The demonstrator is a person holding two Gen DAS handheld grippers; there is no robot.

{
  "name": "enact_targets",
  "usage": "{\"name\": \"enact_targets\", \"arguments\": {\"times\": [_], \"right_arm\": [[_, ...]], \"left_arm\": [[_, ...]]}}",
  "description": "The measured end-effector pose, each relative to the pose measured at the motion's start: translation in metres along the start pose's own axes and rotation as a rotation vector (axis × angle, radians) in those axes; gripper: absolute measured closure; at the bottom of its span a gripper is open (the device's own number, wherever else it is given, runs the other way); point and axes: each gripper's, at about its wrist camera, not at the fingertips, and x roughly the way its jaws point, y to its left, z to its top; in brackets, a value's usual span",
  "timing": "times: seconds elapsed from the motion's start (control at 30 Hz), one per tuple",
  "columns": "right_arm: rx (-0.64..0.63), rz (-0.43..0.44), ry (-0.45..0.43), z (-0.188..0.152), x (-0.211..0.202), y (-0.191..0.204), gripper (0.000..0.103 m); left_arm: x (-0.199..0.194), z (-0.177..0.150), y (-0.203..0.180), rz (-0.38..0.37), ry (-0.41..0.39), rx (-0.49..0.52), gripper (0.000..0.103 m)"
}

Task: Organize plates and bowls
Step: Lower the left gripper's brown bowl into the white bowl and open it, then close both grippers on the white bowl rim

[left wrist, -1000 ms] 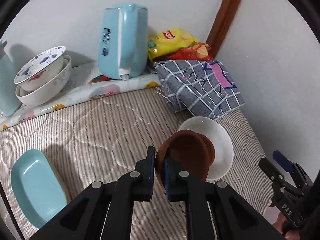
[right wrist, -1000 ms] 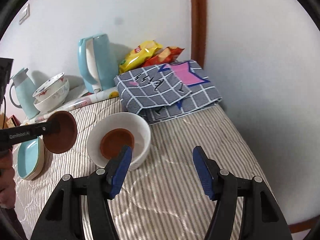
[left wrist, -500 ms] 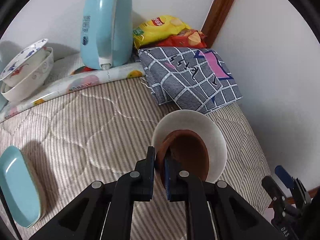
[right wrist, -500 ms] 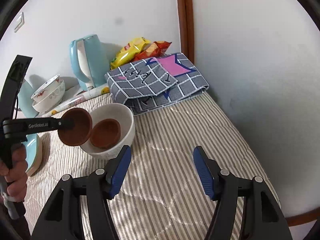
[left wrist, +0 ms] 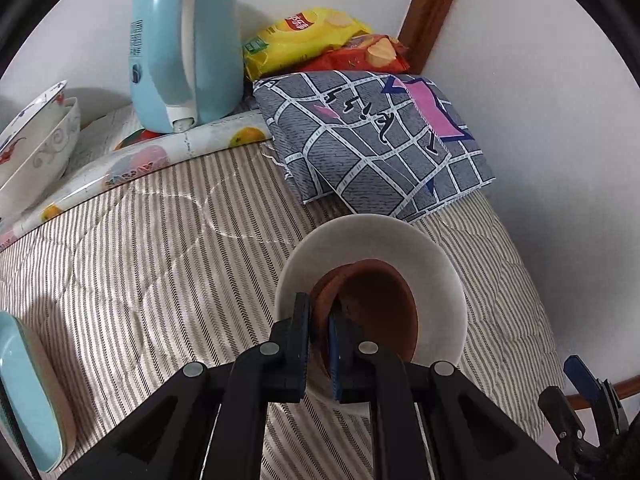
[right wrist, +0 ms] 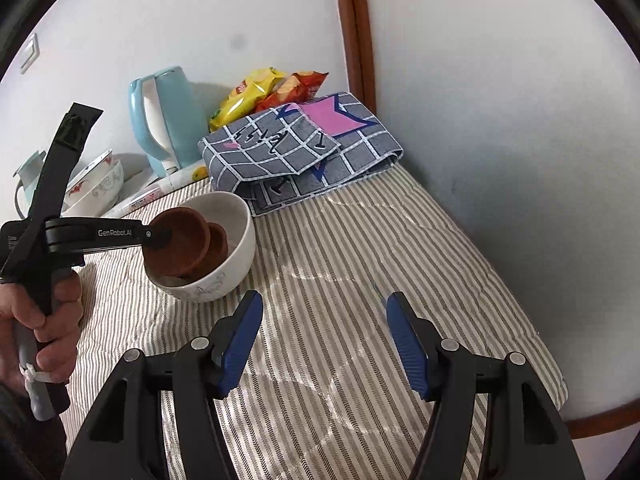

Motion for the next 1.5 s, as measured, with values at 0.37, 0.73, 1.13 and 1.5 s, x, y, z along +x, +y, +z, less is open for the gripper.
{"name": "enact_targets", "arguments": {"times": [0.37,0.73,1.13,1.5], "right_arm": [[0.022,0.013,0.025,-0.007,0.01,-0.004,0.039],[0.036,0.032,0.035,-0.007,0.017,0.001,0.039],[0.015,0.059,0.019,0.001,0.015,0.016,0.039],[0.003,0.06,0.025,0.023,0.033,0.033,0.036]], "left_arm": [[0.011,0.001,-0.008,-0.007,0.01,0.014,0.094],[0.01,0.002,-0.011,-0.008,0.021,0.048,0.086],[-0.022,0.005,-0.012,0.019,-0.036,0.069,0.072],[-0.035,0.01,0.025,0.074,-0.043,-0.002,0.065]]}}
